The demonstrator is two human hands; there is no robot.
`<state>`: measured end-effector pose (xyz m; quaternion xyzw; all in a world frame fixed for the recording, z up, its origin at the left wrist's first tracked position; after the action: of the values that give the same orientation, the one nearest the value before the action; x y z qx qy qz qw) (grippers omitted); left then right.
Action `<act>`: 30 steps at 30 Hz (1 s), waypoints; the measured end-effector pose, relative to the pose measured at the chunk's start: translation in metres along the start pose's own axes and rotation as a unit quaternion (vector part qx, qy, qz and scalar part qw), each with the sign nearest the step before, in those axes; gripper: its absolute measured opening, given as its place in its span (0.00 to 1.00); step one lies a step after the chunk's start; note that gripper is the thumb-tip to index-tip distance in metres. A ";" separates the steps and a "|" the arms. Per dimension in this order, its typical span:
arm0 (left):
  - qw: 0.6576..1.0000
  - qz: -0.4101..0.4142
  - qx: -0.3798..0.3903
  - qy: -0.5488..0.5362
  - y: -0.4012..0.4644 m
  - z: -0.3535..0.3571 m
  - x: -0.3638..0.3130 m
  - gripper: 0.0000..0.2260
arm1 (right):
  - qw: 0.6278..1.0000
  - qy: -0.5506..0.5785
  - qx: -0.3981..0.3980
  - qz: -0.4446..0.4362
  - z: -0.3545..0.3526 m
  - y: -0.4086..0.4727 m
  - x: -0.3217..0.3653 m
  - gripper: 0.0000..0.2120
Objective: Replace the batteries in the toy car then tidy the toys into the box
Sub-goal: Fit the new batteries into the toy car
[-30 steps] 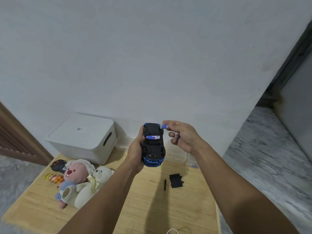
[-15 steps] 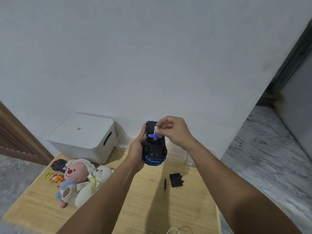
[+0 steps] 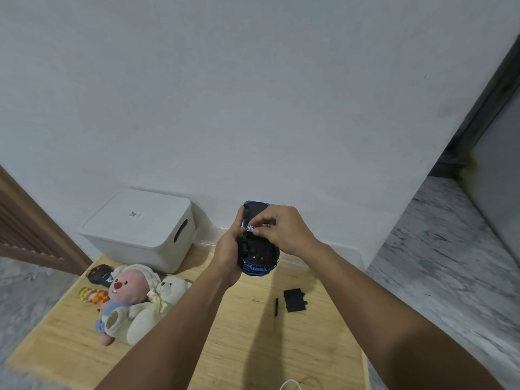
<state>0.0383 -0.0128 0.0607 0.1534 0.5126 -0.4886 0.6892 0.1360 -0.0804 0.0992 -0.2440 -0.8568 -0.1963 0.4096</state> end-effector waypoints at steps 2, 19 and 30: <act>1.000 0.013 0.008 0.001 0.001 0.000 0.000 0.18 | 1.000 0.000 0.003 0.001 0.000 -0.001 -0.002 0.06; 0.997 0.027 -0.011 0.069 0.012 -0.011 0.010 0.21 | 0.918 0.232 -0.071 0.315 -0.005 -0.012 -0.045 0.08; 0.995 0.033 -0.001 0.094 0.013 -0.012 0.013 0.22 | 0.899 0.241 -0.046 0.363 -0.007 -0.014 -0.044 0.10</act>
<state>0.0420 -0.0049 0.0411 0.2144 0.5704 -0.4486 0.6537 0.1564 -0.1068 0.0664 -0.5016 -0.5739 -0.1259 0.6349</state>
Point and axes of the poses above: each hand's wrist, its own y-axis towards the middle knuckle, its own z-axis out of the palm, x = y × z, the point moved 5 cm from there along y, towards the middle knuckle, and after that the axes turned 2 degrees about y, right-handed, at the moved point
